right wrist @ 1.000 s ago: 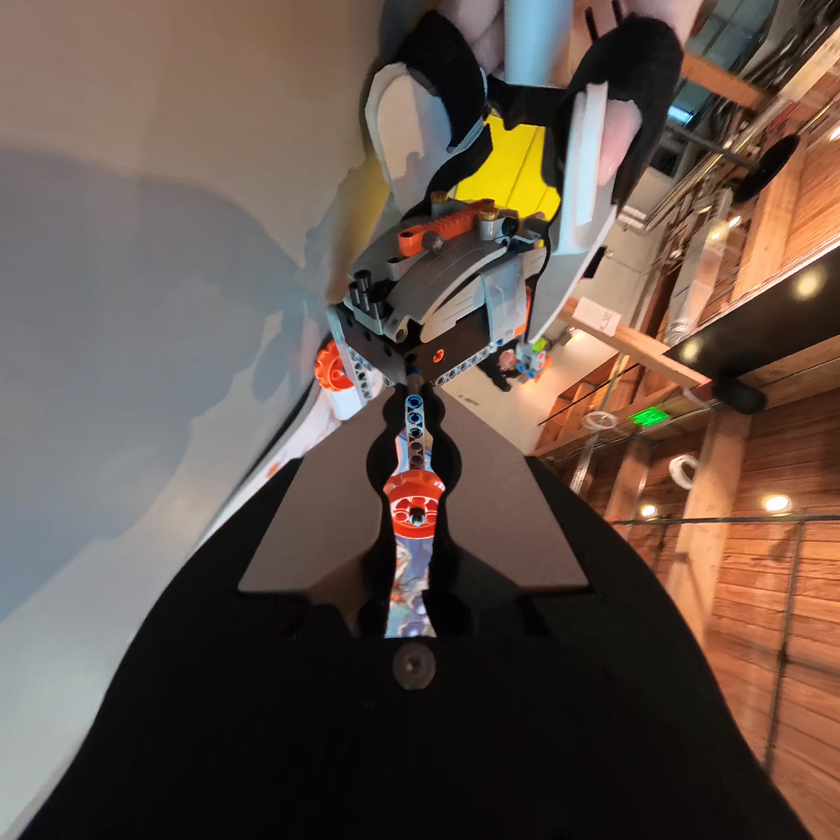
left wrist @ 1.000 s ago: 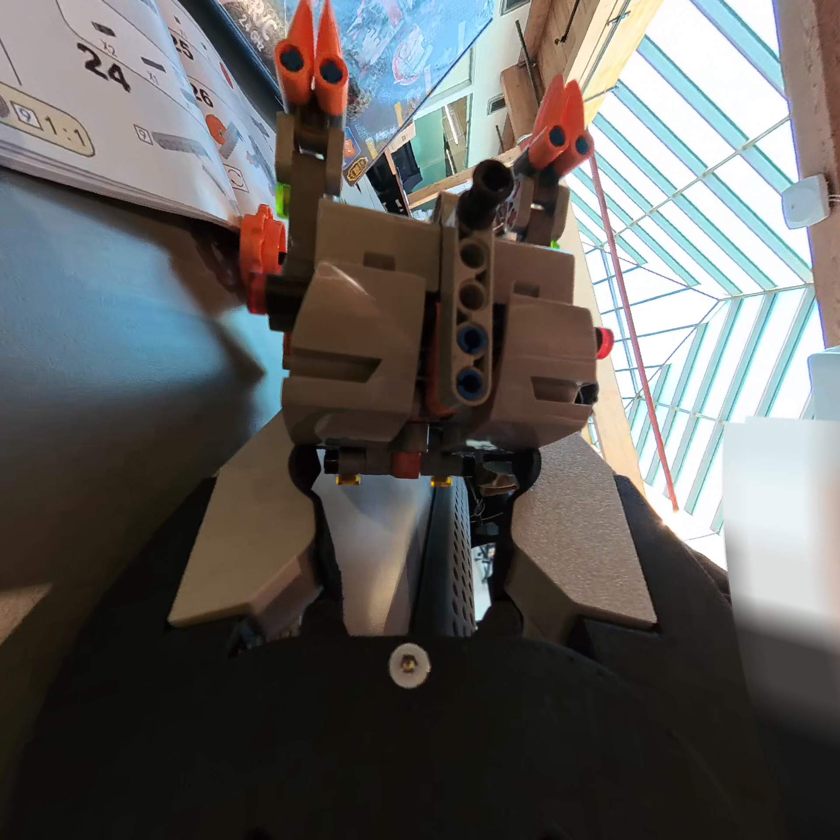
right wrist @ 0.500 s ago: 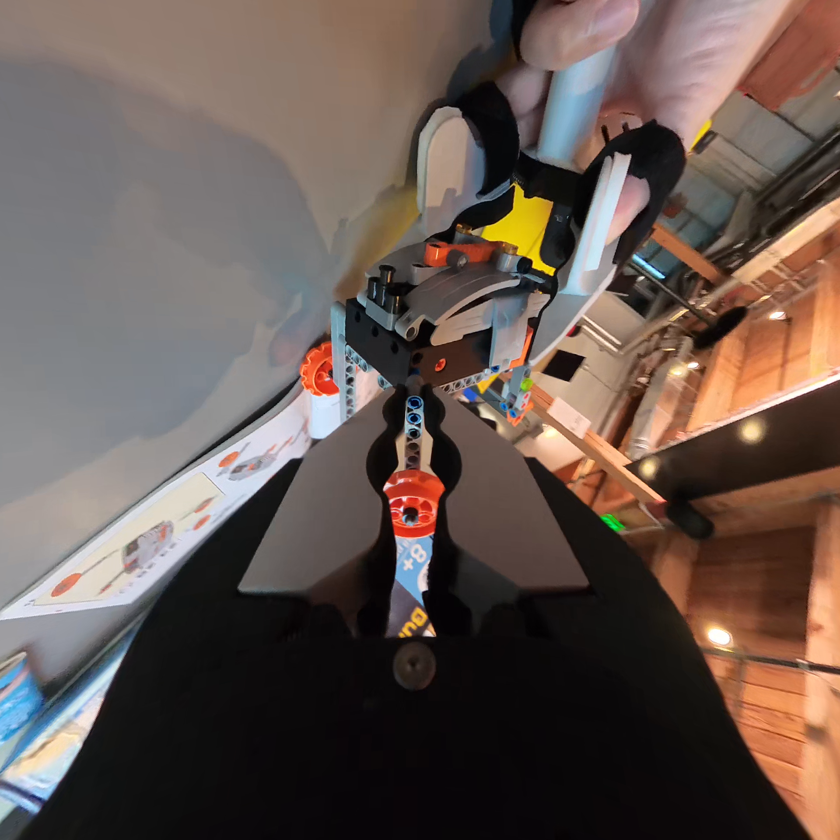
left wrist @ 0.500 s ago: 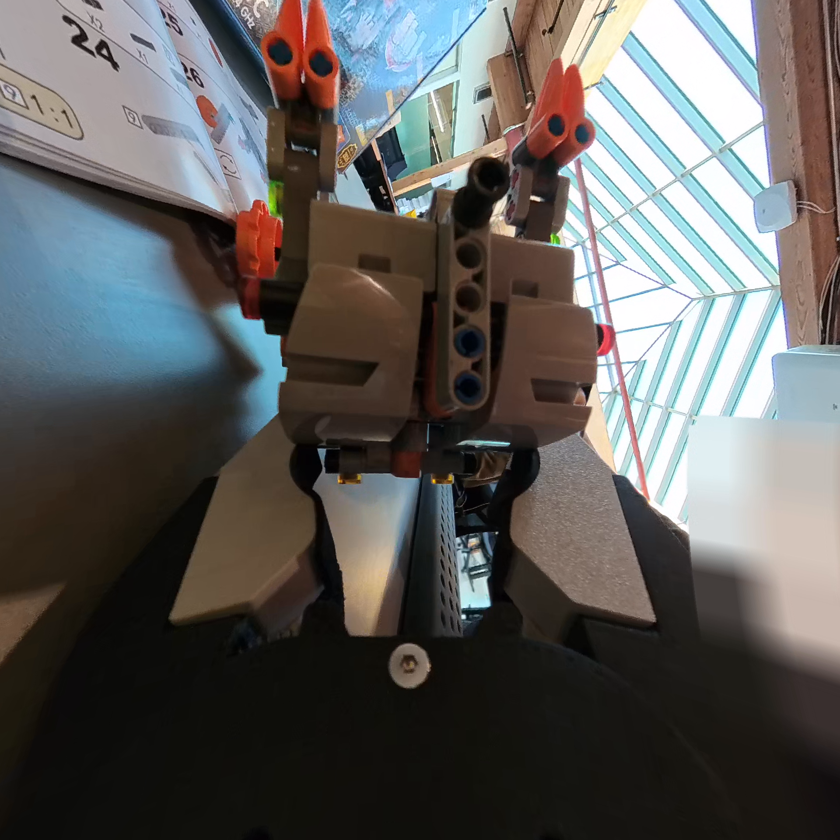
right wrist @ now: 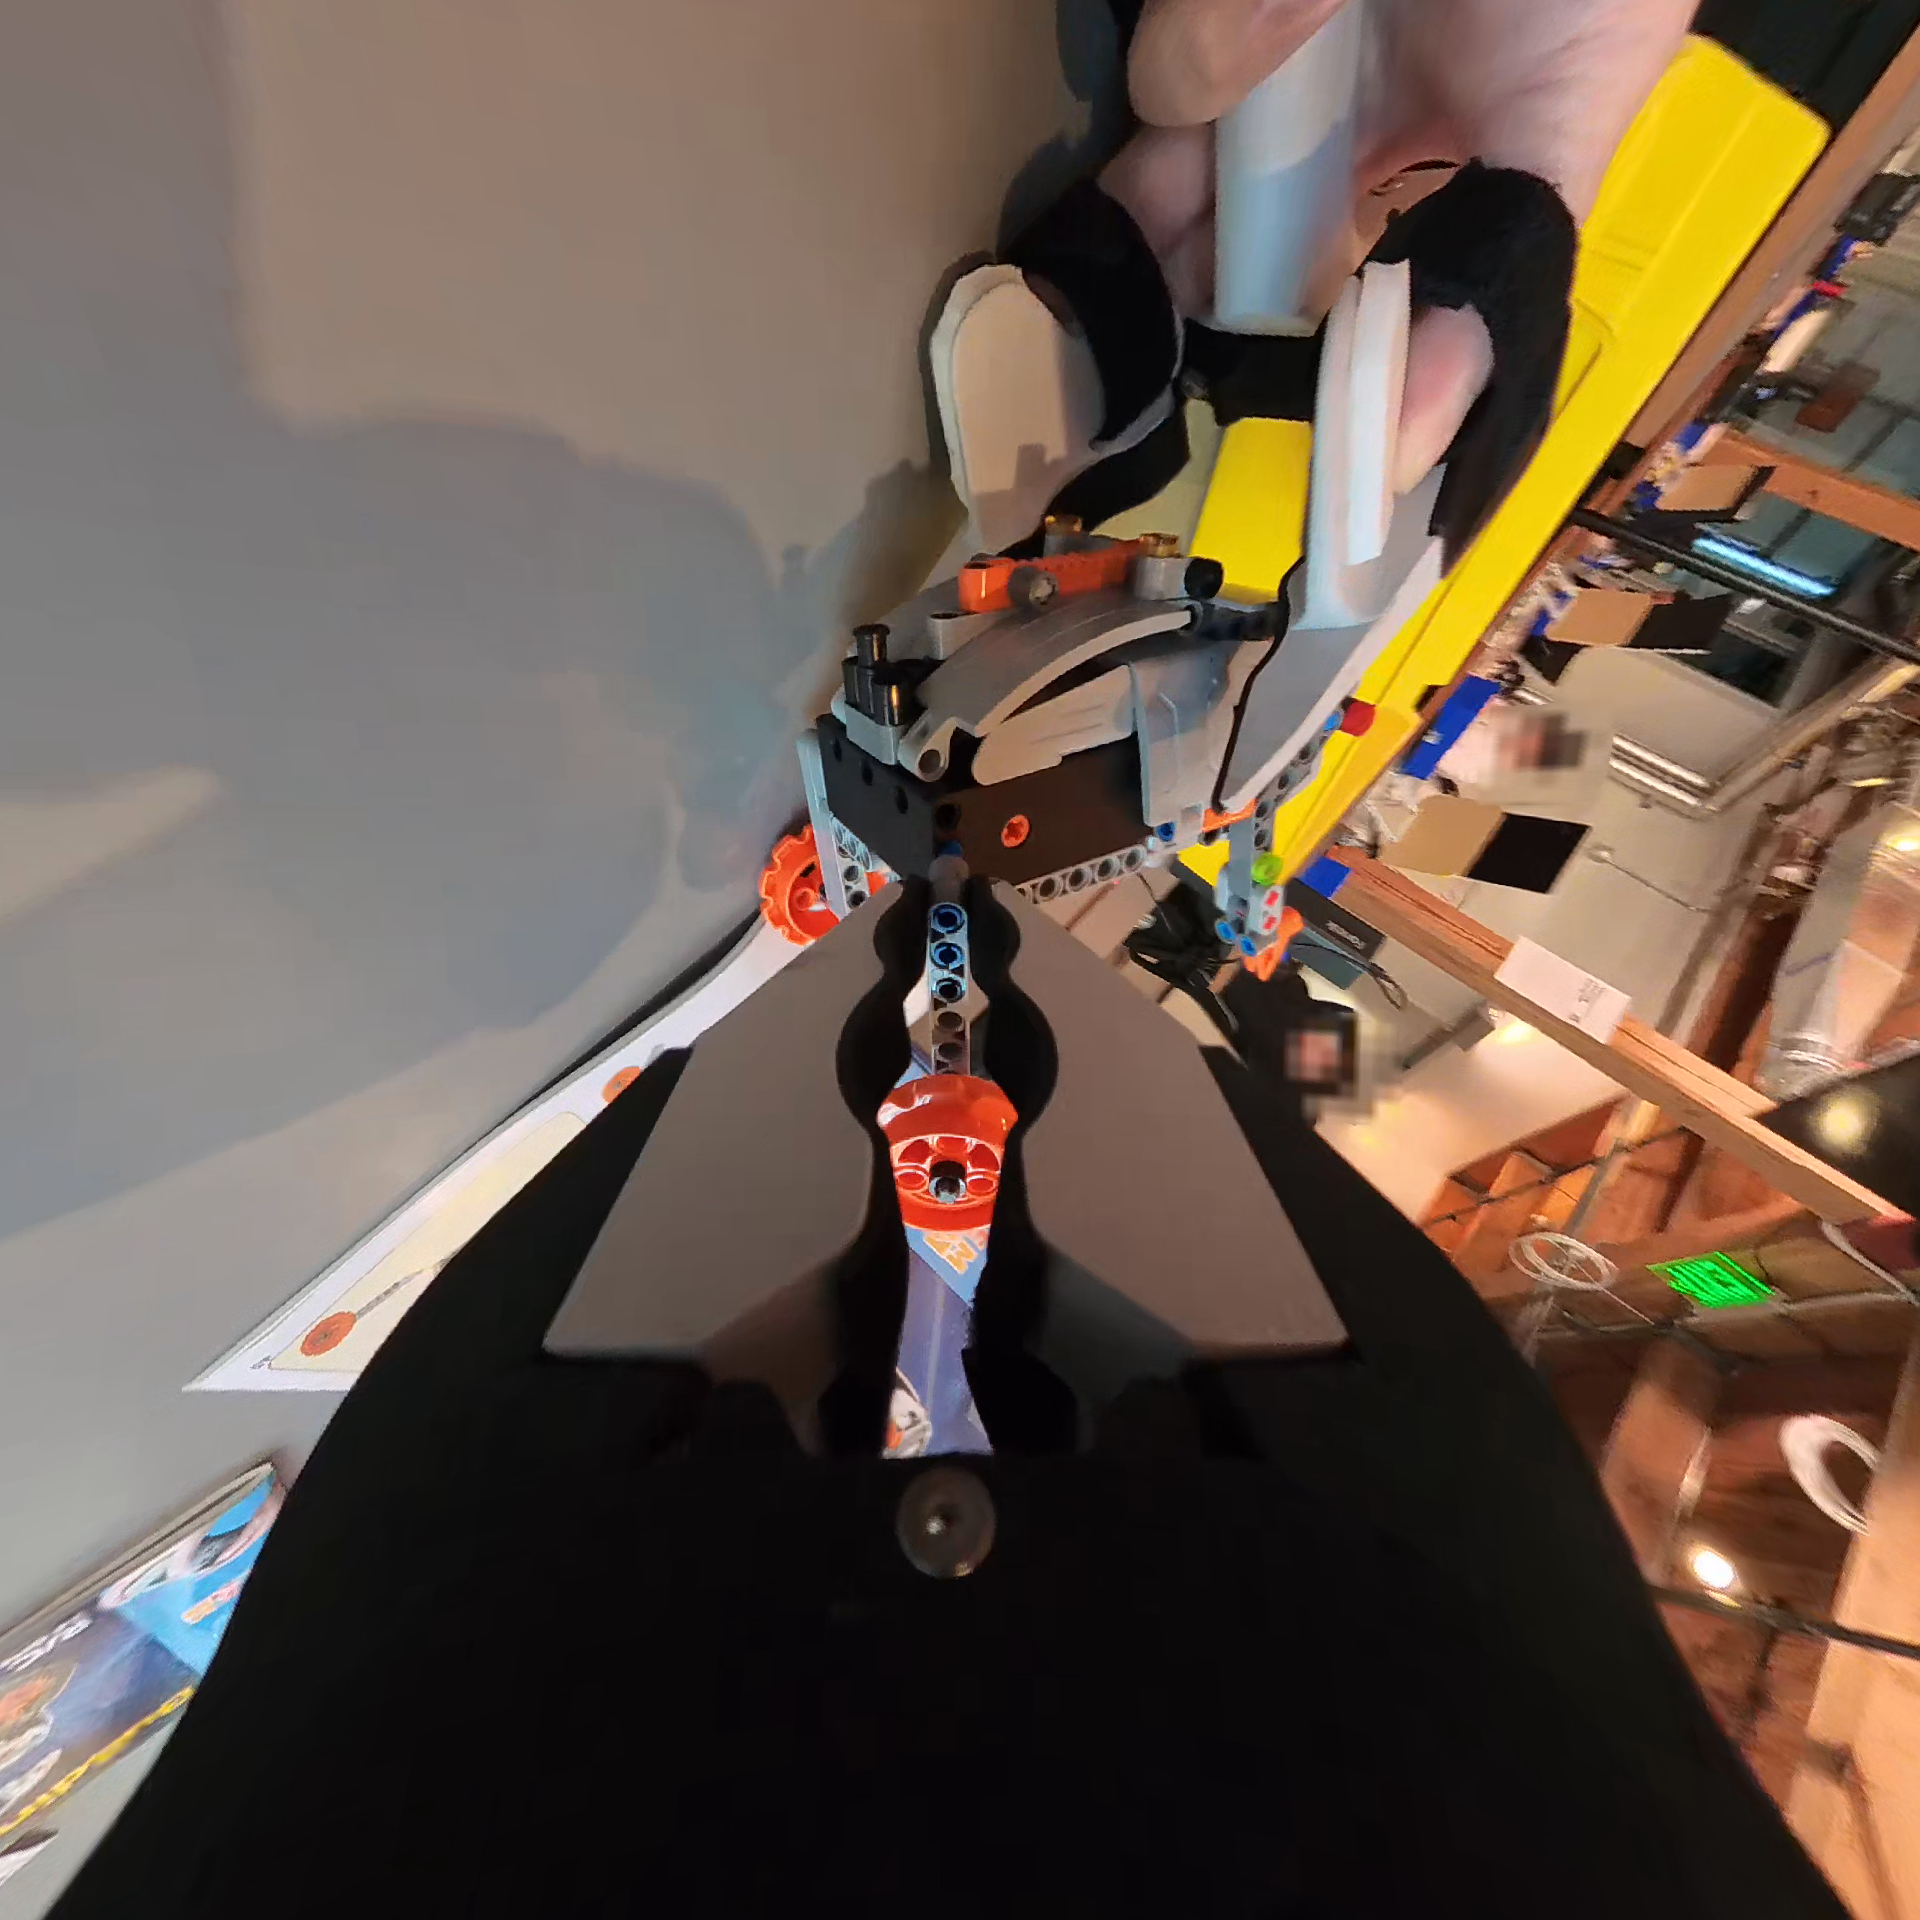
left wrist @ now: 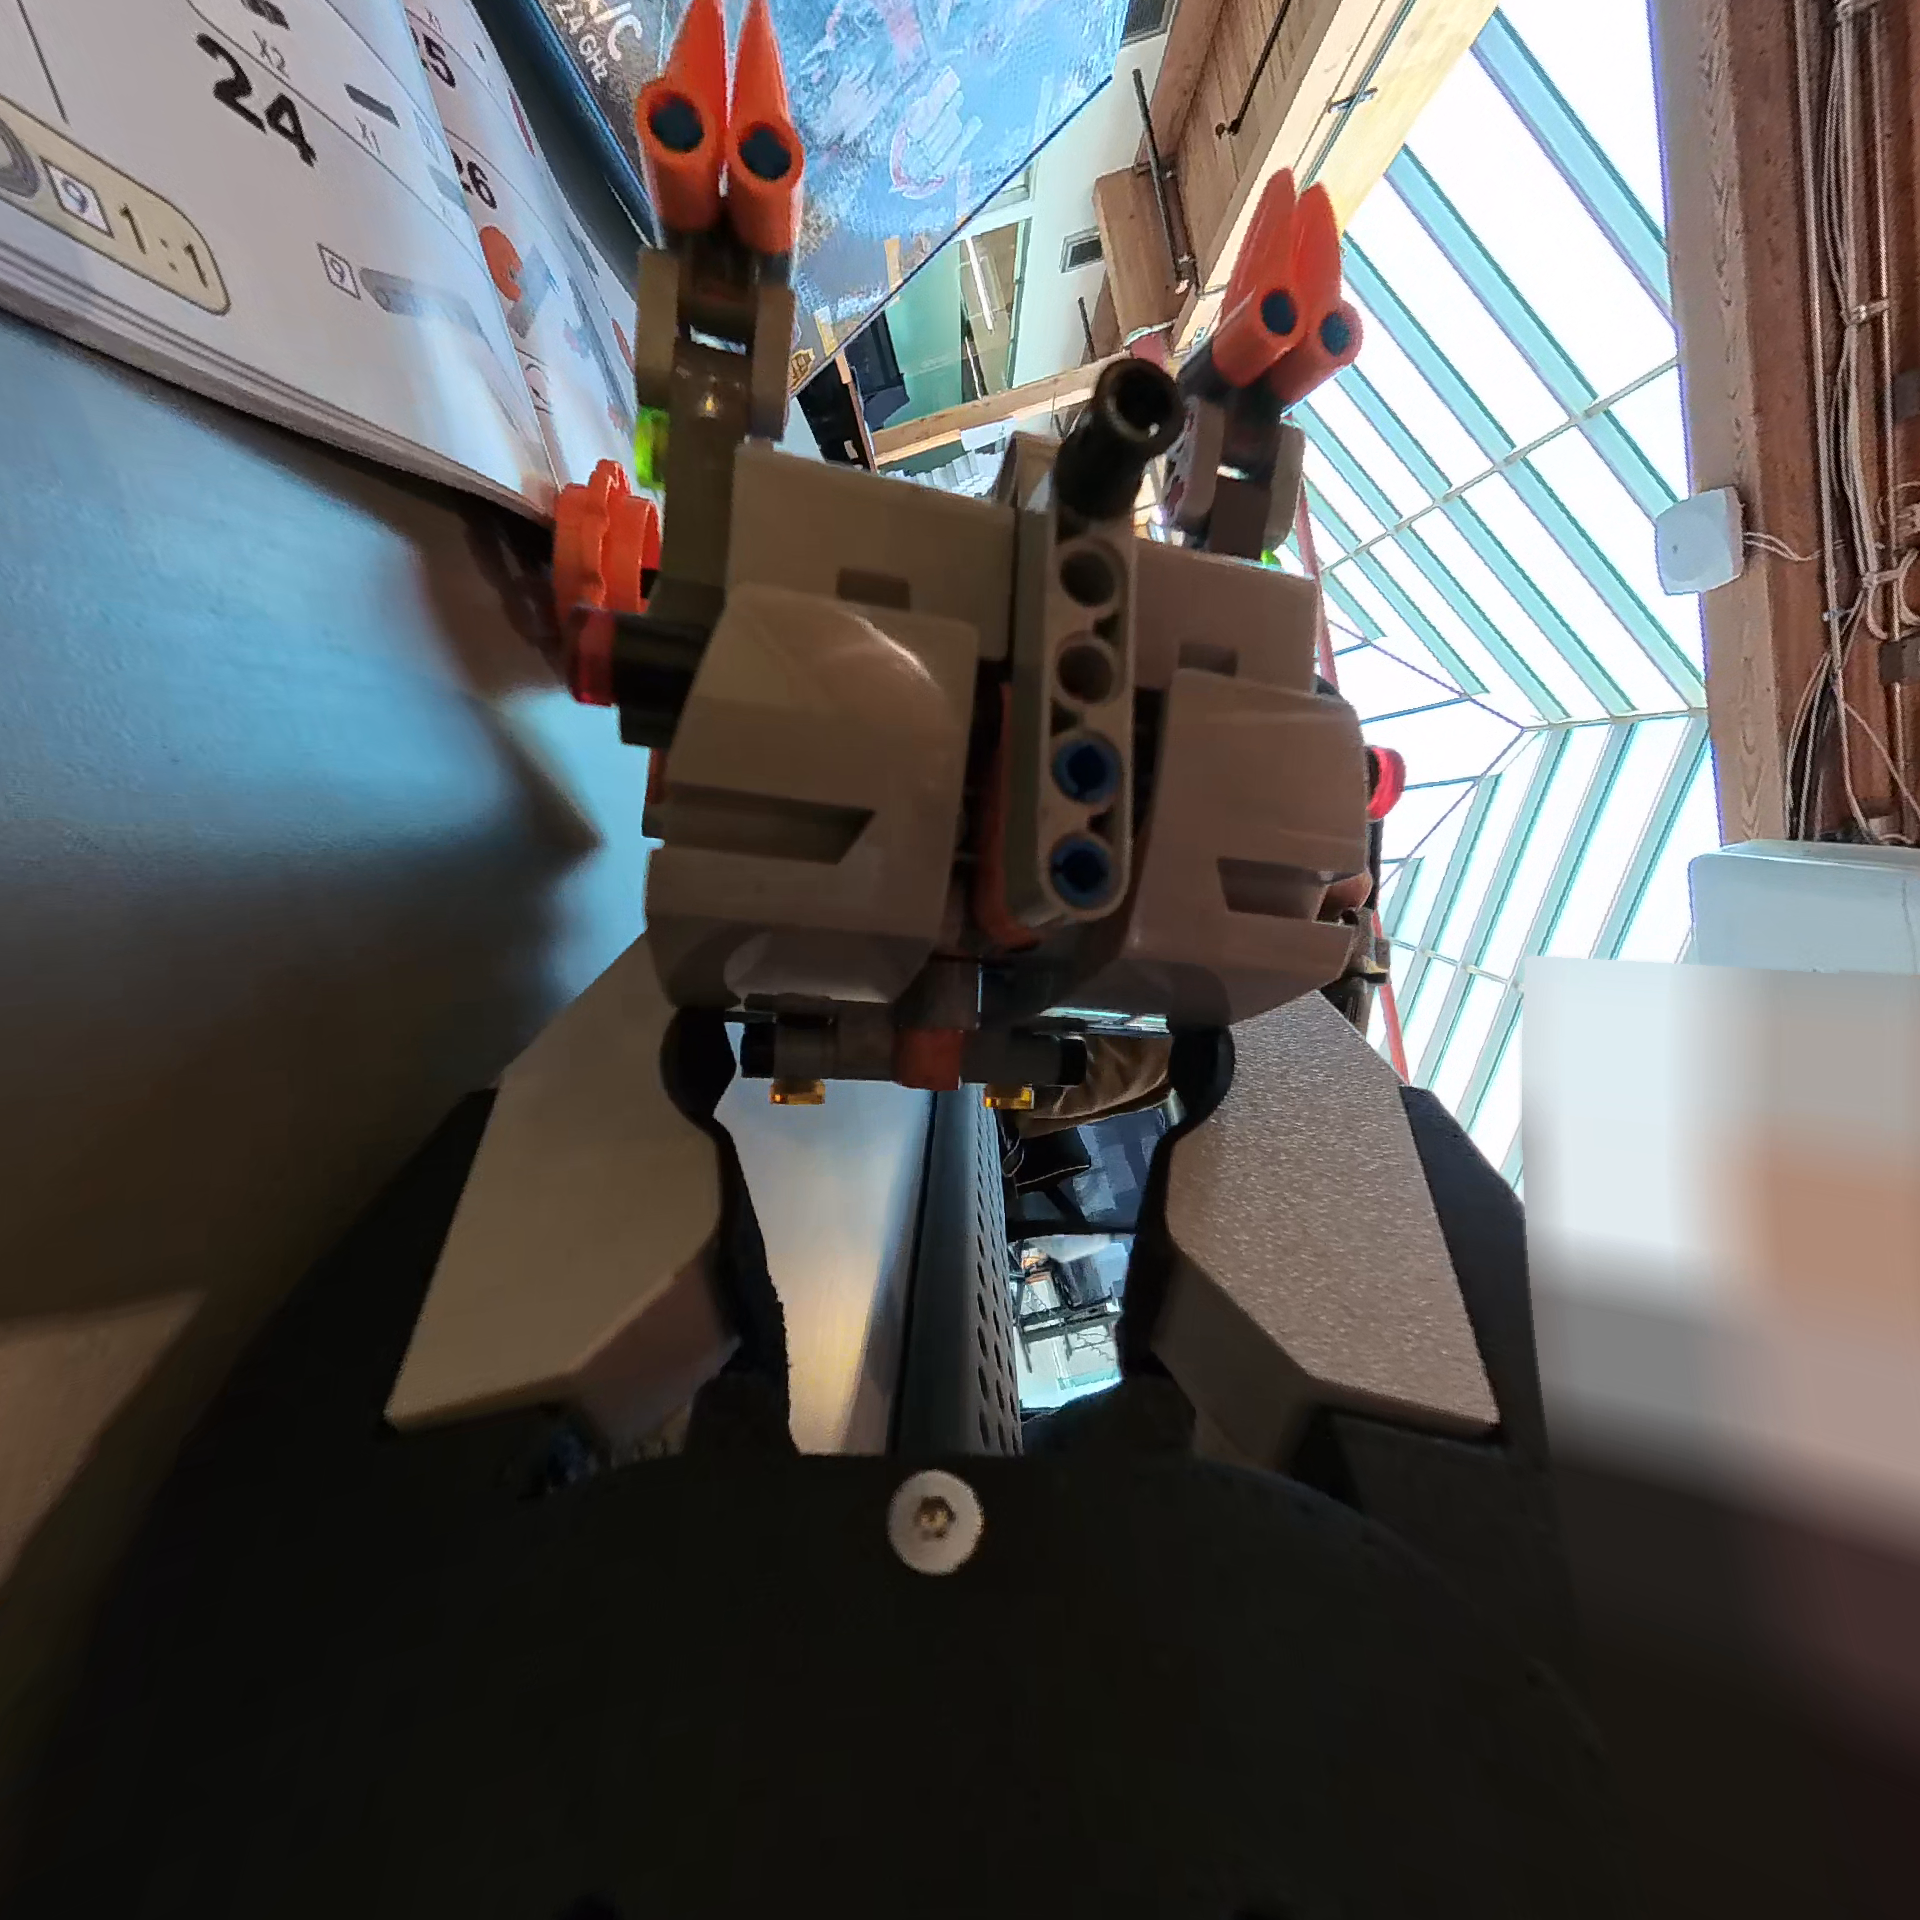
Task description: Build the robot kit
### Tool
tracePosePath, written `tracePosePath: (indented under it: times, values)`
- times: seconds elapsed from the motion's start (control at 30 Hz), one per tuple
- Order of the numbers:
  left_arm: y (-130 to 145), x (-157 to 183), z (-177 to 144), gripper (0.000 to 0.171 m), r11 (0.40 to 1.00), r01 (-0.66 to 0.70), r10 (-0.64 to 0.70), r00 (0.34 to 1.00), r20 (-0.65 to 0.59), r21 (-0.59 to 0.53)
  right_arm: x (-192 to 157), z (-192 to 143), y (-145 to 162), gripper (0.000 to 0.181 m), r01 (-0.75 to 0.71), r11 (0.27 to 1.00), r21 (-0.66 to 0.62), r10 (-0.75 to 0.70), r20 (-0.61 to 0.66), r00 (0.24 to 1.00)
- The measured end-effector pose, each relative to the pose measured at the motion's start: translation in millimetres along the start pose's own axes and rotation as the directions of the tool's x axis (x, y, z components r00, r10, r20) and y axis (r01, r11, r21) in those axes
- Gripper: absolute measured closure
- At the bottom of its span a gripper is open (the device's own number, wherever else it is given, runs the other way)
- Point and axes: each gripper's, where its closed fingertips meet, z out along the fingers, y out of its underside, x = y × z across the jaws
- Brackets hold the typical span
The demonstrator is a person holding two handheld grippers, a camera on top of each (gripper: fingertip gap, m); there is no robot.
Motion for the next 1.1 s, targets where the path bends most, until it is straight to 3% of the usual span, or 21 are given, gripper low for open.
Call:
tracePosePath:
  times: [0.77,1.1]
  values:
    - [2,-2,1,0.085,1.0,-0.001,0.001,1.0,0.017,0.0,-3,3,0,0.174,-0.034,0.999,0.007,0.03,0.324,0.946]
    - [2,-2,2,0.085,1.0,-0.003,0.003,1.0,0.021,0.009,-2,7,7,0.174,0.064,0.996,-0.058,-0.035,0.406,0.913]
